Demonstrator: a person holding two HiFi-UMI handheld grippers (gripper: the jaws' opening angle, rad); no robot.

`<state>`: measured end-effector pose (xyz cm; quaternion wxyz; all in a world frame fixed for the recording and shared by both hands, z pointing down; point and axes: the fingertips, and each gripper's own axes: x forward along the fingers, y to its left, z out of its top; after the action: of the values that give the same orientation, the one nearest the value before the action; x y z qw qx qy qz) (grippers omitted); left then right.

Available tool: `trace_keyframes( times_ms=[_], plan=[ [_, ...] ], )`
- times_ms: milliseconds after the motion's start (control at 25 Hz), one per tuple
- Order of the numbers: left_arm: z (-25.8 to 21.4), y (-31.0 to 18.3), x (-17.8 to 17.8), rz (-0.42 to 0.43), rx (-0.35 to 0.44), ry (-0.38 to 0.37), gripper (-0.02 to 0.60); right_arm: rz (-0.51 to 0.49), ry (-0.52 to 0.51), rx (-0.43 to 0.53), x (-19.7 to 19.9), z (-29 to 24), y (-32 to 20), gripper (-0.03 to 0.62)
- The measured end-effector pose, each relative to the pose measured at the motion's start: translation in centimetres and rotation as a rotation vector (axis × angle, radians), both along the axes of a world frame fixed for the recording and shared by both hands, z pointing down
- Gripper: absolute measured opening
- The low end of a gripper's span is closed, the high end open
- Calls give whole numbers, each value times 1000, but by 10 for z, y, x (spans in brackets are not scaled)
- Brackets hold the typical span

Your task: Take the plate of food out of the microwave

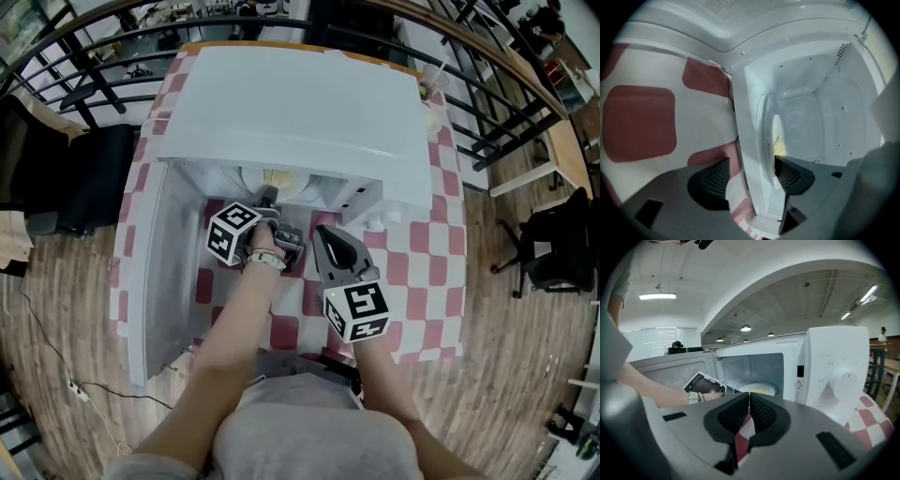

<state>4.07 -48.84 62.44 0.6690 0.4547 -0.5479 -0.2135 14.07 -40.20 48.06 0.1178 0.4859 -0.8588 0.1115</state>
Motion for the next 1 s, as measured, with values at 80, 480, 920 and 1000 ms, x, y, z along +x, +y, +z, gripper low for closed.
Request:
trace_keyframes(
  times_ms=[80, 480, 920, 1000],
  plan=[
    [-1, 1, 0, 2, -2, -2, 299, 1, -1, 2, 1, -1, 1, 26],
    [-4, 10, 0, 16, -19, -2, 268, 6, -7, 10, 1, -6, 5, 26],
    [-21, 3, -4, 11, 5, 3, 110, 9, 2, 13, 5, -7, 7, 26],
    [-22, 3, -4, 6, 0, 18, 95, 9, 4, 17, 5, -9, 7, 26]
  ],
)
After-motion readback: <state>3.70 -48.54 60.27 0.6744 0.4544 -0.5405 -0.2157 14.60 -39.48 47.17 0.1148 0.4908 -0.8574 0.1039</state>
